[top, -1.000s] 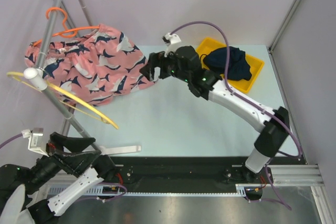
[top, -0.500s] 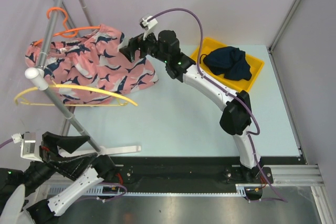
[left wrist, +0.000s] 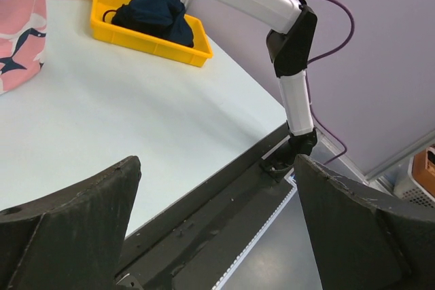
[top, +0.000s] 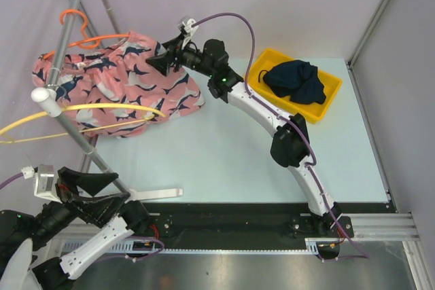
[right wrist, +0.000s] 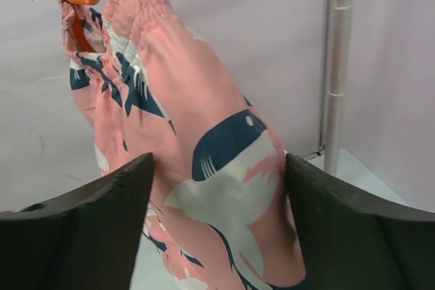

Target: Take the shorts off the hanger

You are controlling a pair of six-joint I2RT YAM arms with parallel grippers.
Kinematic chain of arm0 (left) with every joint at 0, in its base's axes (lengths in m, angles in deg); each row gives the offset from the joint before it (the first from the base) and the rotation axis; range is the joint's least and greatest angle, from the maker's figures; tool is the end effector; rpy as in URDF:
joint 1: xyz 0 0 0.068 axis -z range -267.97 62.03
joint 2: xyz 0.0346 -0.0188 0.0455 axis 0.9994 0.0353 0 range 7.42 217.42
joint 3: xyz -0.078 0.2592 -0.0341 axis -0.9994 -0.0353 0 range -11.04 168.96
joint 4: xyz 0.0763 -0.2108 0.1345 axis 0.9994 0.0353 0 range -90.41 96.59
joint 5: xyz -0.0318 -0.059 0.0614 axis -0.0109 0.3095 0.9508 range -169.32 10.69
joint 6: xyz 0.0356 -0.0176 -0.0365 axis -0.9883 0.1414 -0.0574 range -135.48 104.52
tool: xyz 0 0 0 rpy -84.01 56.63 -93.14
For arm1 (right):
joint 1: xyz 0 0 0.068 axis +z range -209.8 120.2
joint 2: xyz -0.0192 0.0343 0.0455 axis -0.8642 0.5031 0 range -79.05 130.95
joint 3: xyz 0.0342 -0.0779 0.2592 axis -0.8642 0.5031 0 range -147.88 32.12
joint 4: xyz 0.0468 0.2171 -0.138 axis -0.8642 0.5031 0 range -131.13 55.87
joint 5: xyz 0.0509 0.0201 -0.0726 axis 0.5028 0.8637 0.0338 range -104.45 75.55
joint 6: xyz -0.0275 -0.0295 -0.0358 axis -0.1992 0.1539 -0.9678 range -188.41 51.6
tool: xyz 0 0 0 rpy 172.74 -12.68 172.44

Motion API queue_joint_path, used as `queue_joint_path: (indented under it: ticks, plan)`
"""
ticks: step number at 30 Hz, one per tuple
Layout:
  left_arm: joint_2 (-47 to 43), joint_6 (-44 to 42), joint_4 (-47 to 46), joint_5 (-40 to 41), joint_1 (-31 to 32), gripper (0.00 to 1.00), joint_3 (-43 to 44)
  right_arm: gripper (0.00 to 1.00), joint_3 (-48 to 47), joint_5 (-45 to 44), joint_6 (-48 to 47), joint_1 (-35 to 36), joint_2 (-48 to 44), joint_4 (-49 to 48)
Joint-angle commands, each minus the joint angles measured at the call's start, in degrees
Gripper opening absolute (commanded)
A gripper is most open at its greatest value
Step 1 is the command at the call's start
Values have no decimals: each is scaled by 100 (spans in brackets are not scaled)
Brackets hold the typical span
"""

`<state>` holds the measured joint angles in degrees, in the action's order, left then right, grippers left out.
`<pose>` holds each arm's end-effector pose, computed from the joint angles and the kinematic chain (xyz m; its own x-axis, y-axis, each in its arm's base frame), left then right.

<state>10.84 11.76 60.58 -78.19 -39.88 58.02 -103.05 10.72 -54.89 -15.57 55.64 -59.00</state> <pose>-0.0582 0.0659 0.3860 -0.2865 -0.3659 -0.8855 0.6747 0.5791 -0.4576 0.3843 0.3952 0.3966 0.0042 0.2993 -0.9542 -0.9478 0.3055 0.0917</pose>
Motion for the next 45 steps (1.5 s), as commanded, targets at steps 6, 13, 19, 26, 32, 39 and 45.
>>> queue_joint_path:
  ticks: [6,13,19,26,32,39,45]
  plan:
    - [343,439,448,72,16,100,494,44,-484,270,520,218,259,-920]
    - [352,580,467,19,16,100,644,24,-607,111,661,402,84,-1008]
    - [344,589,-51,-244,16,100,556,11,-537,-117,757,508,-408,-771]
    - [493,519,-1087,-508,16,100,416,0,-343,-241,1082,473,-1023,-683]
    - [773,685,-2177,-1287,16,99,206,0,218,-451,1206,368,-1700,-656]
    - [1502,633,-3128,-2265,16,99,55,0,-218,-329,2013,60,-1596,-824]
    - [1671,844,-3708,-2459,16,98,-6,0,-686,-205,2603,51,-1200,-1069]
